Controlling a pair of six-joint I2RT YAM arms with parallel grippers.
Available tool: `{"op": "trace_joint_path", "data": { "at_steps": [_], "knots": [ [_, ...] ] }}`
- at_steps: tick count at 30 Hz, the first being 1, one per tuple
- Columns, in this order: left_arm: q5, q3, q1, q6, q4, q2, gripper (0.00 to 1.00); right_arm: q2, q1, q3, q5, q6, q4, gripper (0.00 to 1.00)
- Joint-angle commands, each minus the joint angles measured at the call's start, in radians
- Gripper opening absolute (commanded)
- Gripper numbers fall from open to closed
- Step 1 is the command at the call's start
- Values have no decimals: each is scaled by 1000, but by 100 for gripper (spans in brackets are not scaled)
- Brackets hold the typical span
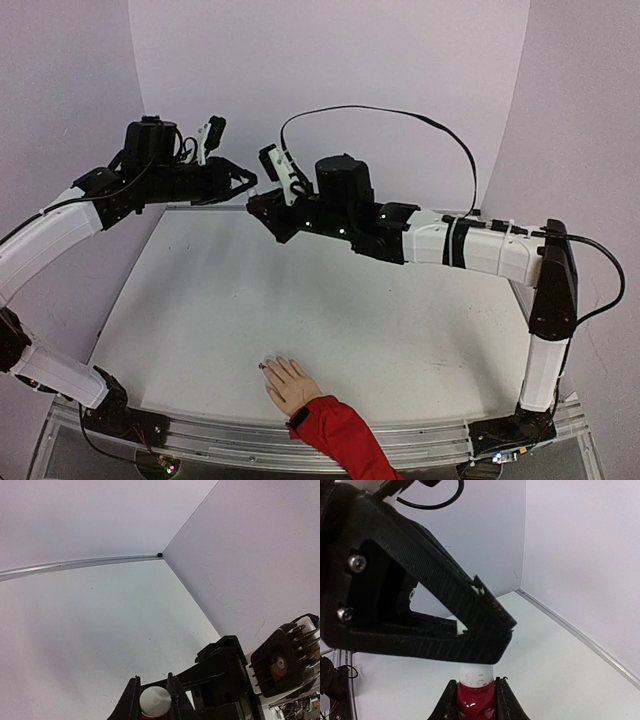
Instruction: Paint the nails
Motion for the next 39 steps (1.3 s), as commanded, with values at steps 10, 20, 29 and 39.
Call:
{"op": "trace_joint_path", "data": {
  "at_steps": [10, 20, 29, 39],
  "knots": [
    [533, 56, -6, 217, 53, 39, 0, -7, -99, 101, -692, 80, 87, 0],
    [1132, 80, -41, 364, 74, 3, 0, 51, -136, 65, -1415, 799, 852, 0],
    [855, 62, -6, 317, 61, -29, 22, -23, -227, -109, -1202, 693, 829, 0],
    [391, 28, 4, 251, -4, -73, 80, -167, -245, -183, -708, 213, 252, 0]
  ]
}}
